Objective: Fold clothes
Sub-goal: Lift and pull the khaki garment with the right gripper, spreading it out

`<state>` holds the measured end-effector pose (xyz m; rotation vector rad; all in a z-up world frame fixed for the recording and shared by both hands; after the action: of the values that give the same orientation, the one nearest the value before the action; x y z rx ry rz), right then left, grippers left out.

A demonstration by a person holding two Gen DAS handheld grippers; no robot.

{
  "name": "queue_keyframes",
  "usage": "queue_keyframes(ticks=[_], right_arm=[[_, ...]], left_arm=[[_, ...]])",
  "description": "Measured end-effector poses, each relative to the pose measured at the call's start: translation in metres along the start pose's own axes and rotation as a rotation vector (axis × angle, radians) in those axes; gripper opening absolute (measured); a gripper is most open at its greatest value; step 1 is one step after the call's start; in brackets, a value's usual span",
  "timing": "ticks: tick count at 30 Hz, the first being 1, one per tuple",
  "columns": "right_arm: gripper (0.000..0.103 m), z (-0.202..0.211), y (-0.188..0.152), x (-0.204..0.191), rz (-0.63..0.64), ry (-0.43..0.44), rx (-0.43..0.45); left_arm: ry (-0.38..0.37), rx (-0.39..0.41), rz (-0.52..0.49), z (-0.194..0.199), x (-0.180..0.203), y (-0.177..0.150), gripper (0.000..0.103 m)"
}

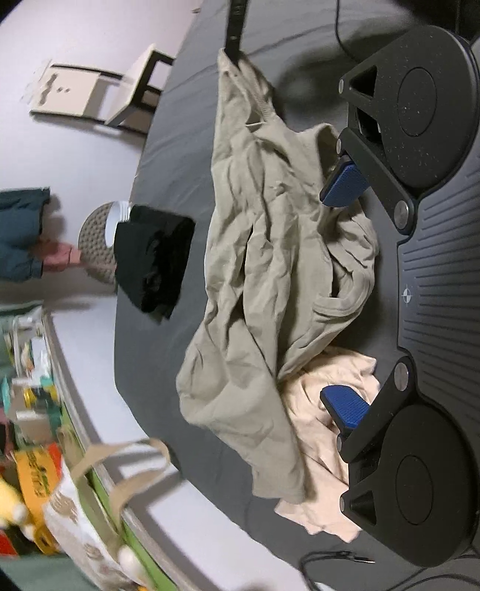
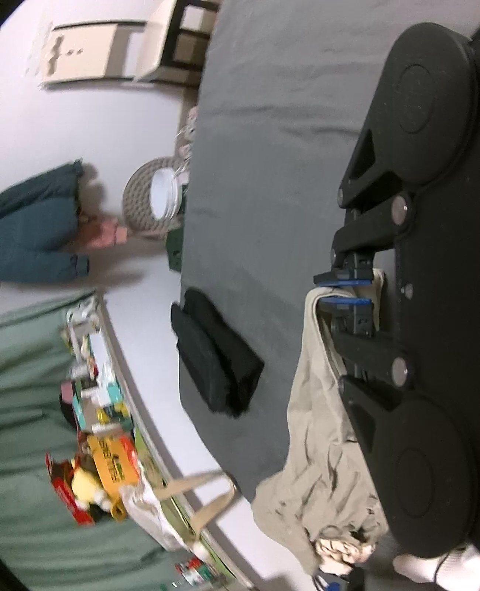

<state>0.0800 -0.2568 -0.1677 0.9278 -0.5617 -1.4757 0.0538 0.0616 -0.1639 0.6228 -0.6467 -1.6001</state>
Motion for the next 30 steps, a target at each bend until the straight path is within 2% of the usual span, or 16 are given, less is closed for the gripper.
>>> queue_keyframes(ticks=[10,19,20,23,24,26,28,30], right_arm=[[0.007,-0.004,0.003,0.055,-0.117,-0.126,0.015],[0.008,0.015,0.015,0.13,-0.272,-0.352,0.105],[0.012,0.015,0.012,0.134,-0.286,-0.368,0.095],[0.044,0.013,0.004,0.147,-0.325,-0.417,0.064],[0.051,0.014,0.002,0.147,-0.323,-0.426,0.06],[0.054,0.017,0.0,0.144,-0.3,-0.432,0.059],[0.055,0.022,-0.001,0.131,-0.283,-0.393,0.063],[0.055,0.022,-0.006,0.107,-0.268,-0.258,0.036]], left_arm=[[-0.087,0.03,-0.184,0.006,0.052,0.002,0.103],[-0.093,0.022,-0.18,0.009,0.052,-0.001,0.103],[-0.093,0.022,-0.178,0.009,0.051,-0.001,0.103],[-0.104,0.027,-0.178,0.008,0.052,-0.001,0.103],[-0.111,0.029,-0.182,0.006,0.053,-0.002,0.103],[-0.127,0.033,-0.19,0.004,0.056,-0.001,0.103],[-0.151,0.046,-0.191,0.003,0.059,-0.001,0.103],[-0.177,0.062,-0.192,0.002,0.061,0.001,0.103]])
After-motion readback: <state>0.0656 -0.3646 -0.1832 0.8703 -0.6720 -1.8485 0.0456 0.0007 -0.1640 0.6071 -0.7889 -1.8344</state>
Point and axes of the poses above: each gripper's, at about its wrist camera, not at the fingertips, and z roughly against the way its jaws point, x to its right, y to its top, the point moved 8 cm from there along -z, roughly the way its jaws point, and after that the axes turned 4 degrees about x, right-handed, at the moved point
